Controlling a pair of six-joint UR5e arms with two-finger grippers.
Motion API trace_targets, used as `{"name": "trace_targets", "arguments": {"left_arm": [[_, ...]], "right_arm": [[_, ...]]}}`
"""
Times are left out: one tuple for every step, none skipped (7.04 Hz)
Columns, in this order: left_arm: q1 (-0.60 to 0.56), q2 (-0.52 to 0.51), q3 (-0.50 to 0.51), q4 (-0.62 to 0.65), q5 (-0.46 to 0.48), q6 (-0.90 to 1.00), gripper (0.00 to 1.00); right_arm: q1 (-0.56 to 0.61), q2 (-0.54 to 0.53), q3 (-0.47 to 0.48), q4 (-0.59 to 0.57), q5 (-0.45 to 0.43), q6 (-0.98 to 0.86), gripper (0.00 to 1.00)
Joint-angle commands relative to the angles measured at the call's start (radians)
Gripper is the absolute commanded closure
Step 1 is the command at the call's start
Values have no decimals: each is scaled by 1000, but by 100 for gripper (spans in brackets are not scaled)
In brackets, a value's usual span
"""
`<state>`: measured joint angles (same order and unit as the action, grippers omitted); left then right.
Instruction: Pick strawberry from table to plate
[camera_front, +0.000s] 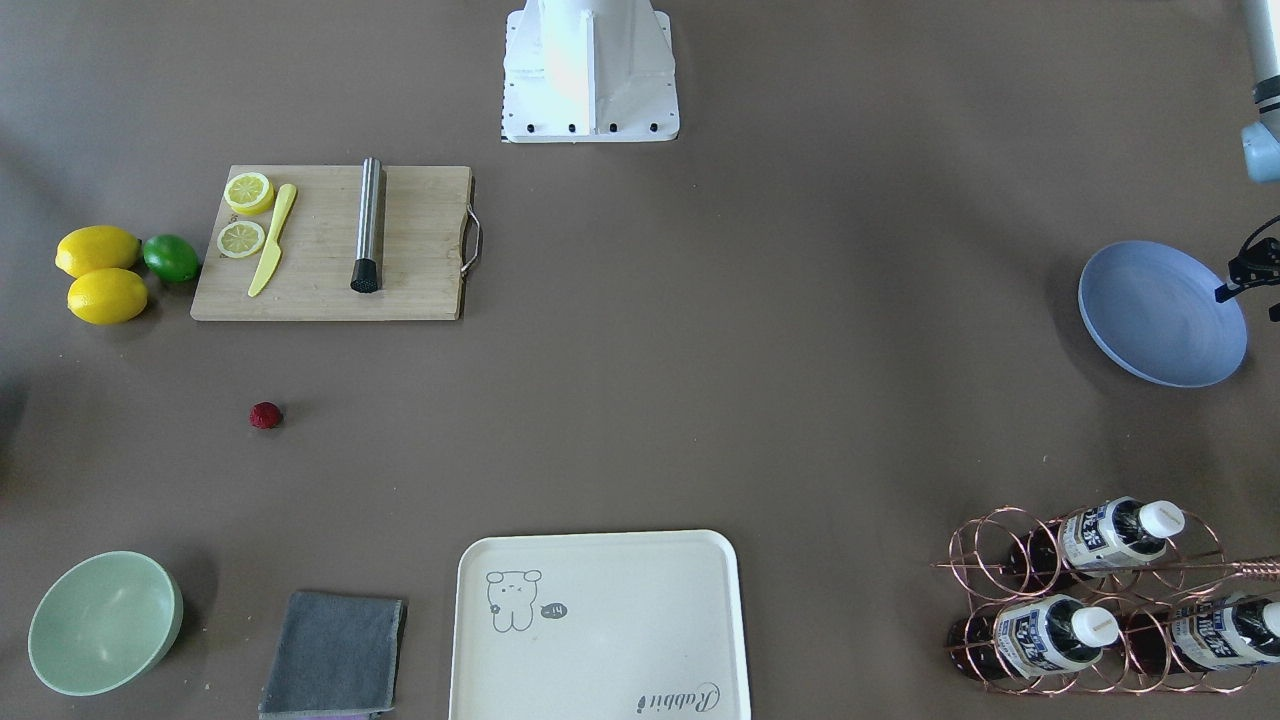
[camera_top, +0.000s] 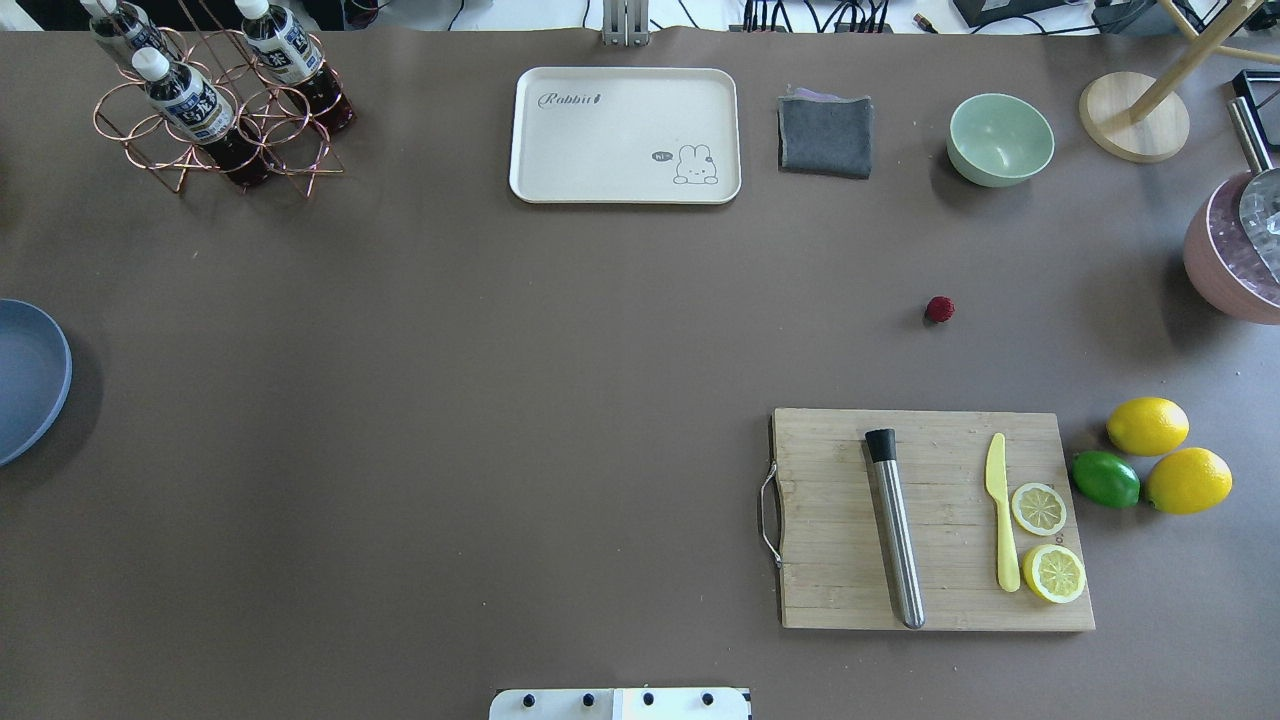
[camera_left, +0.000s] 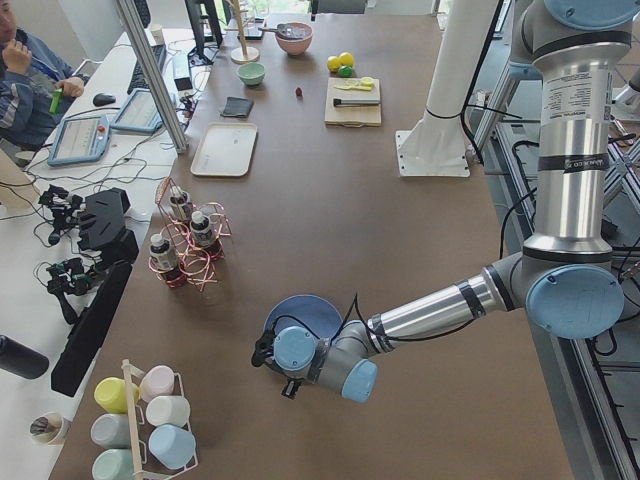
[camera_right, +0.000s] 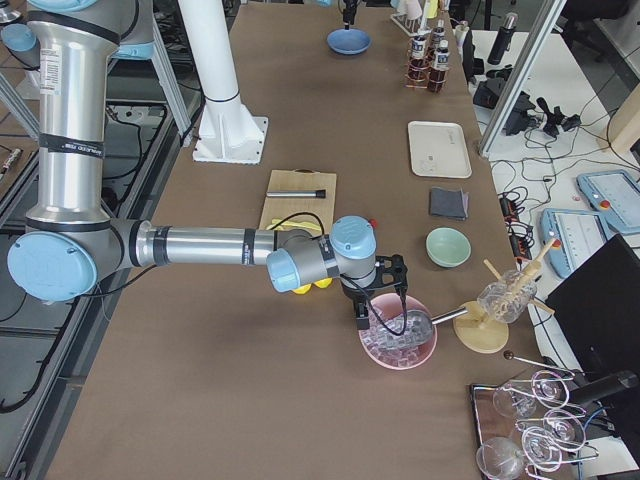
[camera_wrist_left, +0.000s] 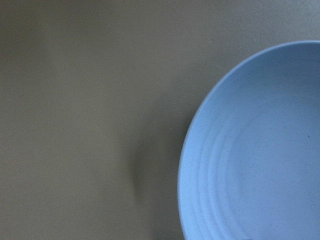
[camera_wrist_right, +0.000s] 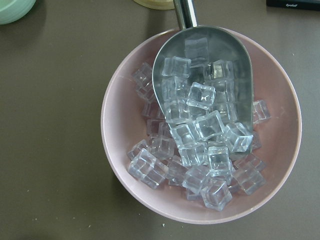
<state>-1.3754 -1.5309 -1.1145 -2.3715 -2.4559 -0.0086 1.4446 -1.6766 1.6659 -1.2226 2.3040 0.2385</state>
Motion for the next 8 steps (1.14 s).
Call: {"name": "trace_targets", "arguments": {"left_arm": [[27,-17,19,0,0,1,23],[29,-31,34,0,0,1,31],[32,-40,42,0,0,1,45],[33,-41,42,0,-3,-1,70],[33,-46,38,0,-55,-1,97],[33,-49,25,2,-81,-11,100],[33,-49,-17,0,-121,-69,100],[33,-46,-89,0,-132,-173,100]], "right_arm": [[-4,0,0,2,-9,1,0],[-4,0,0,2,-11,1,0],[-6,2,0,2,-11,1,0],[-6,2,0,2,-11,1,0],[-6,3,0,2,-11,1,0],[-6,3,0,2,-9,1,0],[-6,3,0,2,-9,2,0],[-6,3,0,2,-9,2,0]]}}
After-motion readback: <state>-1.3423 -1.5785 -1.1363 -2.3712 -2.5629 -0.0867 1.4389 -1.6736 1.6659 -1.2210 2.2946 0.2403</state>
